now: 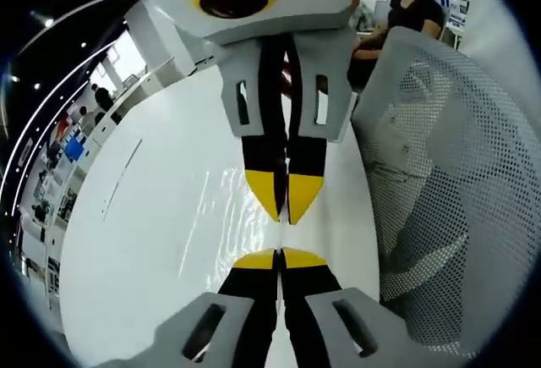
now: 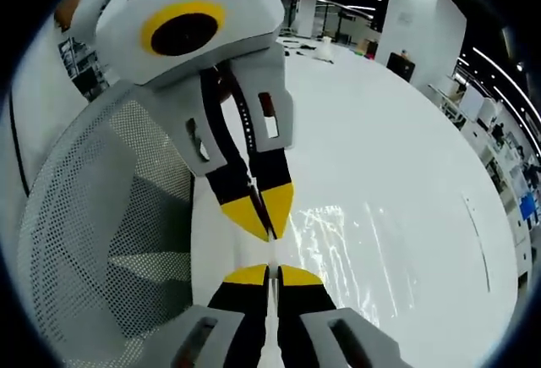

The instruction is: Open the resealable bag by pulling the two sides of the seal apart until the entire bag opening is separated and visibly accessible.

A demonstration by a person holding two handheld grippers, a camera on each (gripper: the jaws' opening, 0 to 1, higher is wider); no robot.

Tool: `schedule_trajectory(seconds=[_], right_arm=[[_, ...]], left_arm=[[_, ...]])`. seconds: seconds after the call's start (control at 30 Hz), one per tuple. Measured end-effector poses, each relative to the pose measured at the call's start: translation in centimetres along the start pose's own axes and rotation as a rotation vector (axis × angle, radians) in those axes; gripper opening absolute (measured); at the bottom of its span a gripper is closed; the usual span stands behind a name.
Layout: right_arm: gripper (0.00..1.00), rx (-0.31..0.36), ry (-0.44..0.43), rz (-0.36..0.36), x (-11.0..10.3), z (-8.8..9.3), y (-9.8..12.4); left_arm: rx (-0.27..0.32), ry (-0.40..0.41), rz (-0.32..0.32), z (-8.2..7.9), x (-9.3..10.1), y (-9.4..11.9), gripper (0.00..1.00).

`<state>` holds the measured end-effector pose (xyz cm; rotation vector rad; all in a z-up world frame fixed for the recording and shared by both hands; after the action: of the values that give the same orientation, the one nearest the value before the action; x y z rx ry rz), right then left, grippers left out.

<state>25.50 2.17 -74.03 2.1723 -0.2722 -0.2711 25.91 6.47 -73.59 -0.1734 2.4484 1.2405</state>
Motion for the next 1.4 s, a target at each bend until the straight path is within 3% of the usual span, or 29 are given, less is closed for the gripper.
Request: schedule_trajectory(seconds=[1.4], right_arm=[[0.0,-0.018,-0.033,0.058,1.9,4.0,1.6]], left_arm=[[-0.013,0.019,0.01,0.2,0.0,-0.4,0.0]])
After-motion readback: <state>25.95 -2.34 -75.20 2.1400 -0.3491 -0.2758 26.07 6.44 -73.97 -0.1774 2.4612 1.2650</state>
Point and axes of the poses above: the point that each gripper's makers call its tool centre point, and the gripper's own axes: y roughly backward along the fingers, x roughly to its right, z roughly out of its underside, the point moved 3 cm from there along y, roughly backward along the fingers, and after that the axes turned 15 degrees about -y, right-handed, at the moved point
